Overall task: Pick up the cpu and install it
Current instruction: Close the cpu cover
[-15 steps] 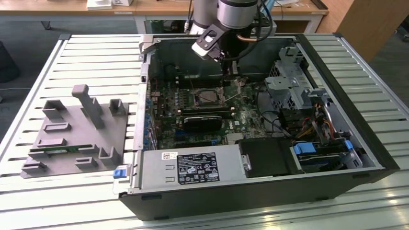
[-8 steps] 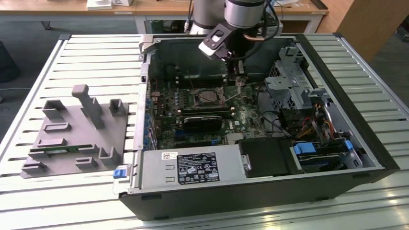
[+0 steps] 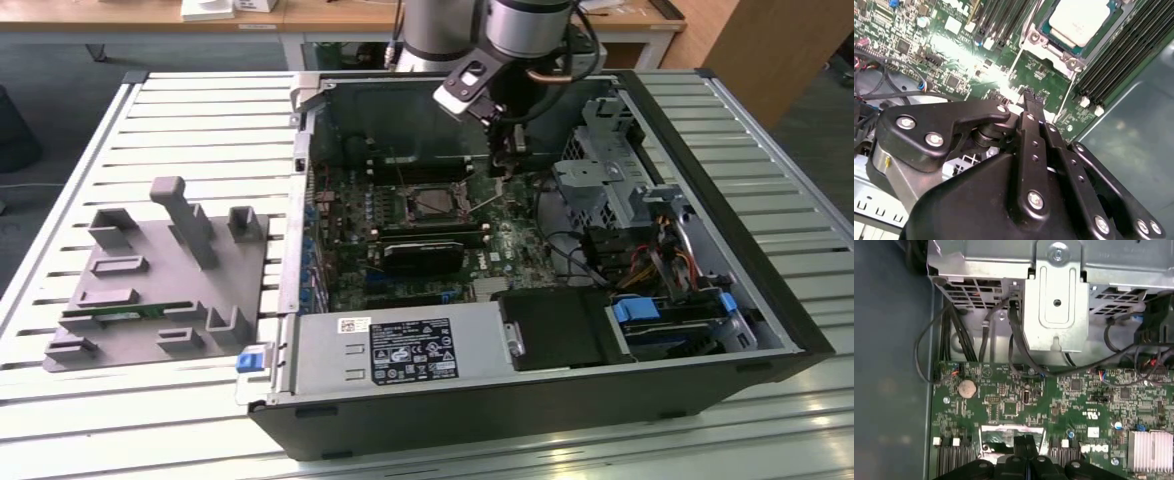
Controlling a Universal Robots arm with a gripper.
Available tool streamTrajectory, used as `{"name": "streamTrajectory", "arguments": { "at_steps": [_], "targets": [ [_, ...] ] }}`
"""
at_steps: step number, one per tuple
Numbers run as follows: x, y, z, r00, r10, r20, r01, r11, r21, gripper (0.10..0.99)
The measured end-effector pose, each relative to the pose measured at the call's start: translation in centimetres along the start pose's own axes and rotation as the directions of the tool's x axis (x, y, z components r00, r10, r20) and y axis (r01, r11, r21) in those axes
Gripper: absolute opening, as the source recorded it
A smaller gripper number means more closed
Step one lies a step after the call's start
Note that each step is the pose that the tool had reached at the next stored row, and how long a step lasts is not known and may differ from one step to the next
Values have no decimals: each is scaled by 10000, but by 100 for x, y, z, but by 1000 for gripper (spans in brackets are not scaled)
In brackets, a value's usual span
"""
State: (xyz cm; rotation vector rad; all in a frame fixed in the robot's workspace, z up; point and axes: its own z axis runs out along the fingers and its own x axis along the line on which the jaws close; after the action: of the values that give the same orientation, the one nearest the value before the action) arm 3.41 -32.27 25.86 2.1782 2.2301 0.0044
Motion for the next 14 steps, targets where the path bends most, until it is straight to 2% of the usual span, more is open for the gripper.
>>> {"name": "streamTrajectory", "arguments": {
  "at_steps": [11, 13, 14],
  "targets": [
    [39, 111, 42, 10000, -51, 0, 51, 10000, -1, 106],
    [54, 139, 50, 10000, -58, 0, 58, 10000, -1, 106],
    [70, 180, 62, 10000, -60, -4, 60, 10000, -2, 106]
  ]
}}
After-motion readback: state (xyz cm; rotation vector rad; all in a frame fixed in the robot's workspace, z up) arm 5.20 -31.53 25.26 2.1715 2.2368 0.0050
